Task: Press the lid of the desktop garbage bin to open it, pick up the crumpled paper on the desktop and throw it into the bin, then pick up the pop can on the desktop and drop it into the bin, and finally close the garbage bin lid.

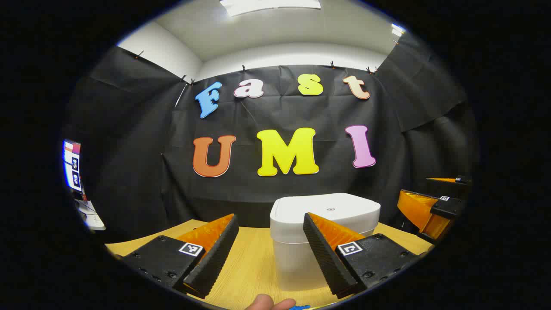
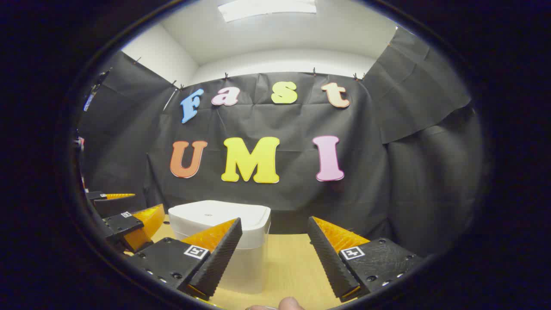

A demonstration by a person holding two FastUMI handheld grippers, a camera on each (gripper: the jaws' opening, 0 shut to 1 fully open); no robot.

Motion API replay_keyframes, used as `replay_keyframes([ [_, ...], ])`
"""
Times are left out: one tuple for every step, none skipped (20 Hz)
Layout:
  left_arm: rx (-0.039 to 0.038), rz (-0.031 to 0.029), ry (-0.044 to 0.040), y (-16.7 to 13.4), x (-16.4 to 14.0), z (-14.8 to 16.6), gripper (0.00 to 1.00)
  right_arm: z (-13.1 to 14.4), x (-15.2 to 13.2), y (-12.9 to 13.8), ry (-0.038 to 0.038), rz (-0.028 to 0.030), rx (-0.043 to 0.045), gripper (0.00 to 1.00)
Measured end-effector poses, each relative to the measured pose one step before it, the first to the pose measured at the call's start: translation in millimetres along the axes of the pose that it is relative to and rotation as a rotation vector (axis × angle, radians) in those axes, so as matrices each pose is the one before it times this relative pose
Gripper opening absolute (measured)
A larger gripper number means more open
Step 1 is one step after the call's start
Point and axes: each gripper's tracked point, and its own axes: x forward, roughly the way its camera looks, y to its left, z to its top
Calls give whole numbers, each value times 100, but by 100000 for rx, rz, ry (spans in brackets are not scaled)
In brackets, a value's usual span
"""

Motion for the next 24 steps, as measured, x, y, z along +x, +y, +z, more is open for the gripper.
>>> replay_keyframes([
  [187, 22, -111, 0, 149, 118, 97, 82, 13, -202, -100, -108, 68, 95],
  [317, 310, -229, 10, 121, 42, 97, -36, -32, -87, 134, 5, 125, 95],
  [79, 136, 10, 99, 14, 33, 97, 63, 61, -65, -17, 84, 194, 95],
  [9, -147, 192, -84, 98, -64, 97, 11, 57, -137, -62, -192, 319, 95],
  [266, -267, 551, -217, 106, -181, 97, 152, 18, -145, -198, 76, 285, 95],
  [411, 142, 856, -18, 46, -315, 97, -15, 22, -43, -36, 72, 198, 95],
  [215, -164, 772, -5, 65, -220, 97, 34, 6, 78, 39, 156, -337, 95],
  [-112, -688, 635, -229, 52, -129, 98, -45, -21, 5, 80, 184, -475, 95],
  [-518, -569, 323, -165, 128, -102, 98, 47, 1, 23, 49, 116, -216, 95],
  [-456, -551, 217, -63, -32, -50, 97, -35, -59, 118, 50, 447, 42, 95],
  [-299, -865, 216, -188, -46, -103, 98, 84, -20, 162, -12, 406, 141, 95],
  [-275, -1079, -128, -280, -62, 92, 98, -28, -45, -12, -135, 56, 60, 95],
  [1, -990, 23, -178, -18, 27, 98, 151, -8, -13, -146, 14, 125, 95],
  [131, -1041, 29, -74, 138, 27, 97, 16, 54, 68, -114, 27, -67, 95],
  [66, -559, 196, -229, 42, -66, 97, -4, -13, 31, 155, -86, -73, 95],
  [-116, -368, 198, 35, 30, -132, 97, -128, 30, 32, 146, 223, 212, 95],
  [-215, -355, 262, -46, -15, -21, 97, -15, -77, 197, 569, 455, 806, 95],
  [-266, -369, 389, -63, -118, -116, 97, -217, -56, 173, 768, 648, 1046, 95],
  [-160, -170, 220, -56, -40, 13, 97, -26, 24, 32, 631, 355, 1267, 95],
  [-180, 40, -107, -50, -34, 70, 97, 52, 18, -114, 360, 26, 1200, 95],
  [27, 206, -213, 30, 45, 134, 97, 113, 65, -35, 349, 33, 859, 95],
  [236, 54, -263, 123, -50, 53, 97, -21, -56, -60, 25, -104, 558, 95],
  [287, 32, -163, 64, 85, 89, 97, 136, 54, -152, 145, -449, 157, 95],
  [144, 45, 35, -37, 46, 12, 97, -112, 77, -63, 16, -272, -28, 95],
])
